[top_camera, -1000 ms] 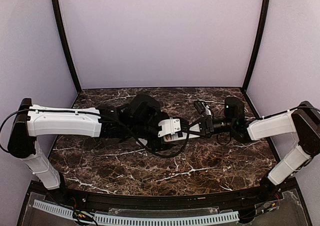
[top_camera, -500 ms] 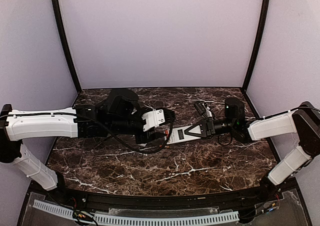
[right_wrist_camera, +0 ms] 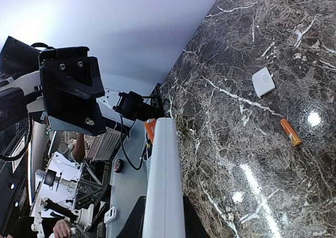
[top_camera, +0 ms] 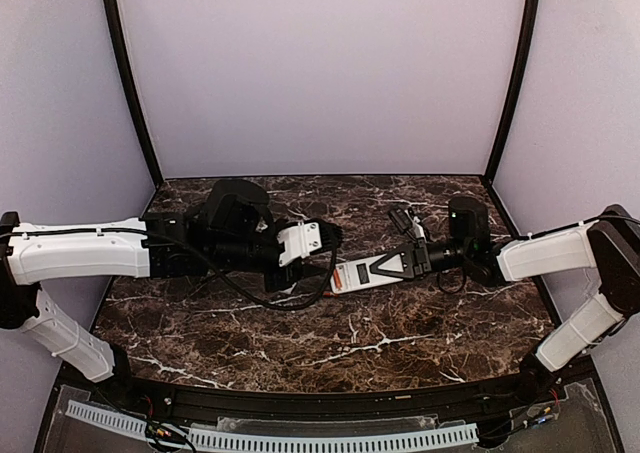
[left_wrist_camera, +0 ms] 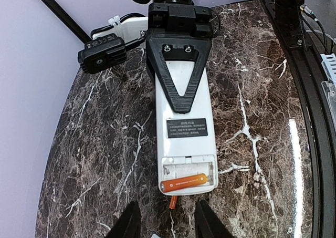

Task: Load the batteries into the remote control
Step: Pass from the left arm to the right

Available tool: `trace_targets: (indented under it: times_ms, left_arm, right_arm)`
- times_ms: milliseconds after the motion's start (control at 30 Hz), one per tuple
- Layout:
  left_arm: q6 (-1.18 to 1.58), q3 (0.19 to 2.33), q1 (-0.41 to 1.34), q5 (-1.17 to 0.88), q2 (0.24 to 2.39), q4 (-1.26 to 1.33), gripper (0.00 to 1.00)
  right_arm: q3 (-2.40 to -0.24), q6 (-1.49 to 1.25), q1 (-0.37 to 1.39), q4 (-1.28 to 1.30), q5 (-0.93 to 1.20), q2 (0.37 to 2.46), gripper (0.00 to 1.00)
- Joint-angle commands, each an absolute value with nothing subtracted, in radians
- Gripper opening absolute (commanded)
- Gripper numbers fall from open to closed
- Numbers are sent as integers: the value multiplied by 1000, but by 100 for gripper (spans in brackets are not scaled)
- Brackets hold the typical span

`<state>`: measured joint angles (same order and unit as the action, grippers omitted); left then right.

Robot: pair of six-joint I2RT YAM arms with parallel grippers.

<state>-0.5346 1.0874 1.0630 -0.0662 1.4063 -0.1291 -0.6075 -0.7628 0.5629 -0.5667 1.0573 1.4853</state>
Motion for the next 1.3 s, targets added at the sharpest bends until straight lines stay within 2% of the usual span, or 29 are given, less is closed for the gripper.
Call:
trace_targets:
  times_ms: [0, 600, 1267]
  left_arm:
    - [-537, 1088, 1062, -90, 1415, -153, 34]
    - [-543, 1114, 1062, -90, 1469, -191, 26]
    - [-551, 1128, 1062, -72, 1481, -198, 26]
  right_arm:
    - [-637, -728, 575, -554, 1065, 1460, 0]
    - [-666, -681, 601, -505, 1060, 1454, 0]
    - [-683, -647, 612, -470, 1050, 1451, 0]
